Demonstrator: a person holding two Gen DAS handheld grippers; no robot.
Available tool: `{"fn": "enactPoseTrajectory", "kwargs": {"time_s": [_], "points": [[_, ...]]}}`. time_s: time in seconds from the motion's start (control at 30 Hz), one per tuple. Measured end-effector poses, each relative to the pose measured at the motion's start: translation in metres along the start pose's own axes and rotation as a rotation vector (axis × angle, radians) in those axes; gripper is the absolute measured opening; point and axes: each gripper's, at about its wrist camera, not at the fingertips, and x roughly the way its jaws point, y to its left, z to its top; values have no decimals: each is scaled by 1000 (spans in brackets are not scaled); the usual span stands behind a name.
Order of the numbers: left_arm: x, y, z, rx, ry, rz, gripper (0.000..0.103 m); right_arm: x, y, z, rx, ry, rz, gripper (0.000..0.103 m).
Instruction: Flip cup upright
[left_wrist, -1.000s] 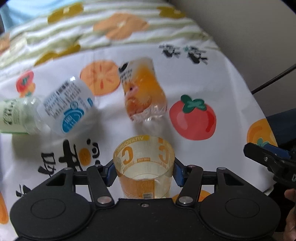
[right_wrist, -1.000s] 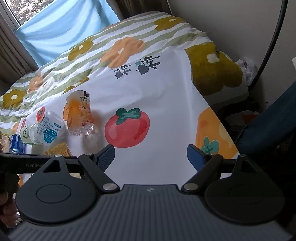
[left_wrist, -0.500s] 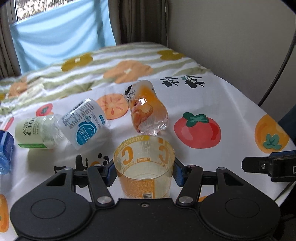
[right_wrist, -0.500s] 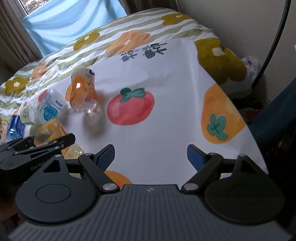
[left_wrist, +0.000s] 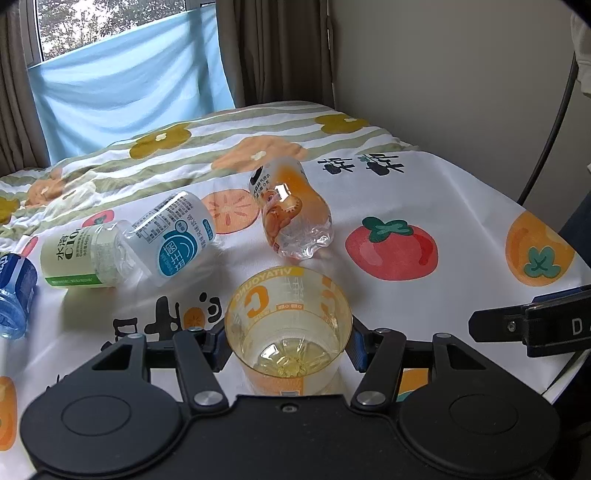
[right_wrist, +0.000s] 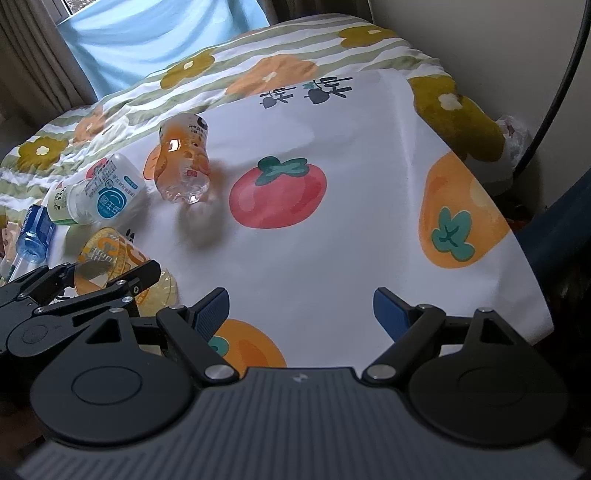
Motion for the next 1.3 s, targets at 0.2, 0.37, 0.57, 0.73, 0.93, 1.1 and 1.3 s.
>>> {"fn": "enactPoseTrajectory", "kwargs": {"time_s": [0.2,0.37,0.57,0.73,0.93,1.1,1.3], "points": [[3,0,0,11,14,21,85,1,3,0,-6,-2,3,100],[-4,4,0,17,-8,30,96,-4,4,3,-12,-15,1,100],[-34,18,8,-10,-12,53,97,-30,14,13,-34,-58,-3,100],[-80,38,18,-69,-28,76,97,-65,32,24,-74,-104,-6,100],[-135,62,24,-136,-66,102,100,-108,57,29,-111,-162,-32,103],[-174,85,28,-193,-107,132,103,-137,77,22,-157,-194,-33,103],[-202,107,23,-235,-121,178,103,-162,99,3,-241,-276,-96,103]]}}
